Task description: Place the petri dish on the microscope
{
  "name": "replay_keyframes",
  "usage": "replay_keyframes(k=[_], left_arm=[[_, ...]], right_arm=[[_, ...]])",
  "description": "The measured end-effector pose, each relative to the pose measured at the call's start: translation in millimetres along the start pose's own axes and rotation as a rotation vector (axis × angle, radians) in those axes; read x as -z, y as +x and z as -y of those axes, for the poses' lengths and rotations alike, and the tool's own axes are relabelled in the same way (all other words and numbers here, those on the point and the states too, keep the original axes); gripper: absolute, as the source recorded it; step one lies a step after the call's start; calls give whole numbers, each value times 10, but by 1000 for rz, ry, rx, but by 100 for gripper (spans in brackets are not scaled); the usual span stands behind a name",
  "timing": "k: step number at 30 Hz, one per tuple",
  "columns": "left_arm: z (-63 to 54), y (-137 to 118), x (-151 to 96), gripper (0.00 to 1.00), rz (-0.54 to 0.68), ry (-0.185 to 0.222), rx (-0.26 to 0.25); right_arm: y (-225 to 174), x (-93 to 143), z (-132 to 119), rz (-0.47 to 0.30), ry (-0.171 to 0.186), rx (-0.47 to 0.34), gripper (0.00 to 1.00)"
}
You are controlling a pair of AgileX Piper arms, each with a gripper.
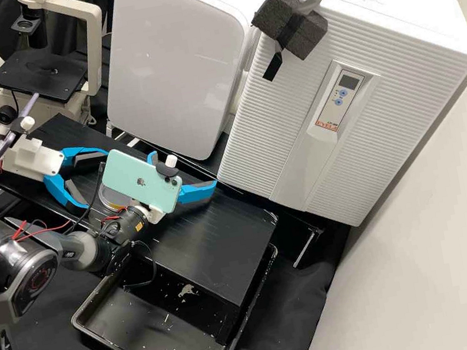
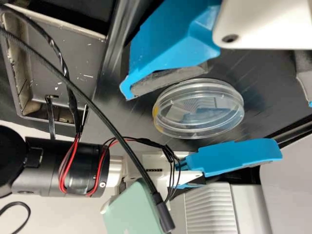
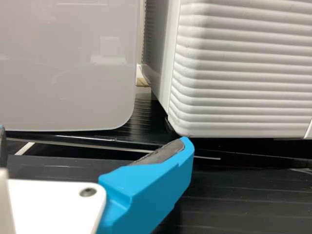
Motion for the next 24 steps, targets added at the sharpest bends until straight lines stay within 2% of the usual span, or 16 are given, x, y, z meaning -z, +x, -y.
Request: replay_keyframes(k=[6,9,24], left_arm=[[-22,134,-91,100,17,-42,19],[-26,193,-137,100,23,-50,27],[-30,318,-174,100,27,-45,35]], right_arm=[[0,0,0,0,0,0,100],[0,0,0,0,0,0,100],[0,0,0,0,0,0,100]])
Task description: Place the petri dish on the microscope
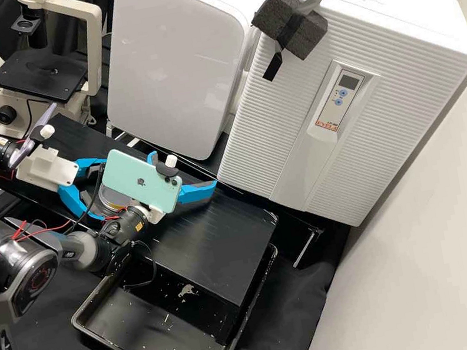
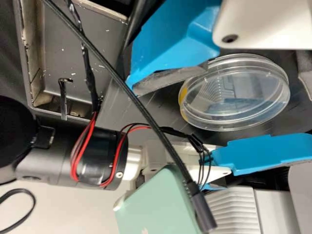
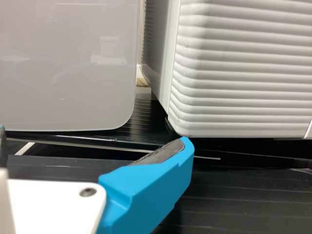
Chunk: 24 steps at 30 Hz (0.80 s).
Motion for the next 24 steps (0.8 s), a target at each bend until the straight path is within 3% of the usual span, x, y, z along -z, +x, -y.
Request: replay_keyframes(k=[10,14,15,21,22,24], left_arm=[[70,104,56,100,2,-61,-23],[69,108,53,100,2,-60,-27],[69,108,53,0,2,-60,-27],[94,115,31,0,-1,-36,-32],[94,118,26,100,-2,-32,-33],[102,119,21,100,-1,-11,-32]], right_arm=[[0,0,0,0,0,0,100],[0,0,0,0,0,0,100],[0,0,0,0,0,0,100],[0,0,0,0,0,0,100],[0,0,0,0,0,0,100],[0,0,0,0,0,0,100]])
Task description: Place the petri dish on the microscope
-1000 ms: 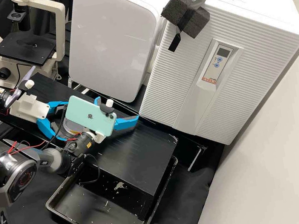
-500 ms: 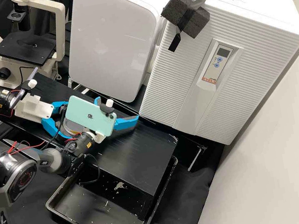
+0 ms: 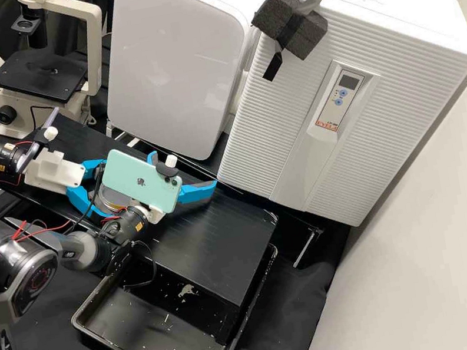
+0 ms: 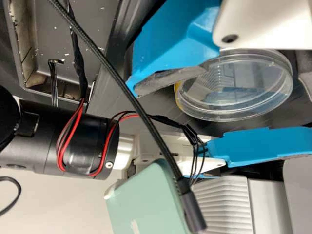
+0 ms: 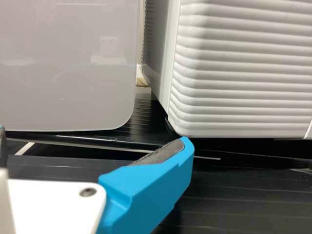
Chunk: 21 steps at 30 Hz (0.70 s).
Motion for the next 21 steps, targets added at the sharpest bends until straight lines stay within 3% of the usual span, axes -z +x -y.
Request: replay_keyframes(k=[6,7,21], left_arm=[[4,-2,3,100,-3,12,-2],[5,-2,3,0,-3,14,-2],[48,-20,-41,0,-23,51,-17]], right_arm=[[0,0,0,0,0,0,100],[0,0,0,0,0,0,100],[0,0,0,0,0,0,100]])
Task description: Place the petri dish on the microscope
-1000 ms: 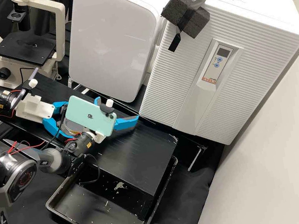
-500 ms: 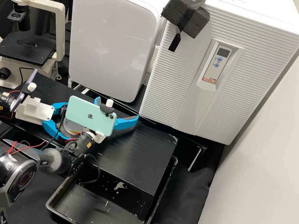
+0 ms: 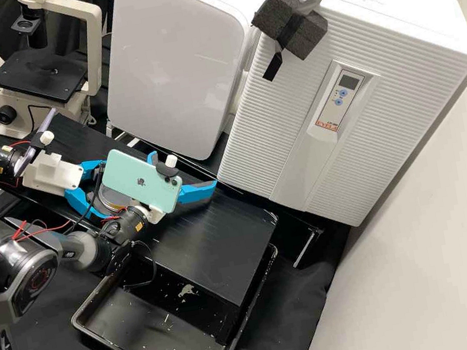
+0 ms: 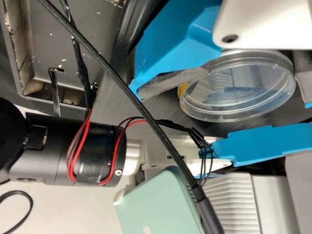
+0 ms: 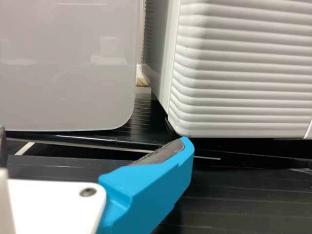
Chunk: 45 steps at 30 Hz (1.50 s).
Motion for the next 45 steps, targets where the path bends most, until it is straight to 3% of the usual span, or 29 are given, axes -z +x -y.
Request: replay_keyframes(k=[15,23,39,43,45], left_arm=[[37,-17,-27,0,18,-11,-15],[43,-36,-44,0,27,30,-22],[76,-78,-52,0,8,9,-38],[64,-171,29,0,-24,30,-52],[65,-249,114,0,-51,23,-61]], right_arm=[[0,0,0,0,0,0,100],[0,0,0,0,0,0,100],[0,0,0,0,0,0,100],[0,0,0,0,0,0,100],[0,0,0,0,0,0,100]])
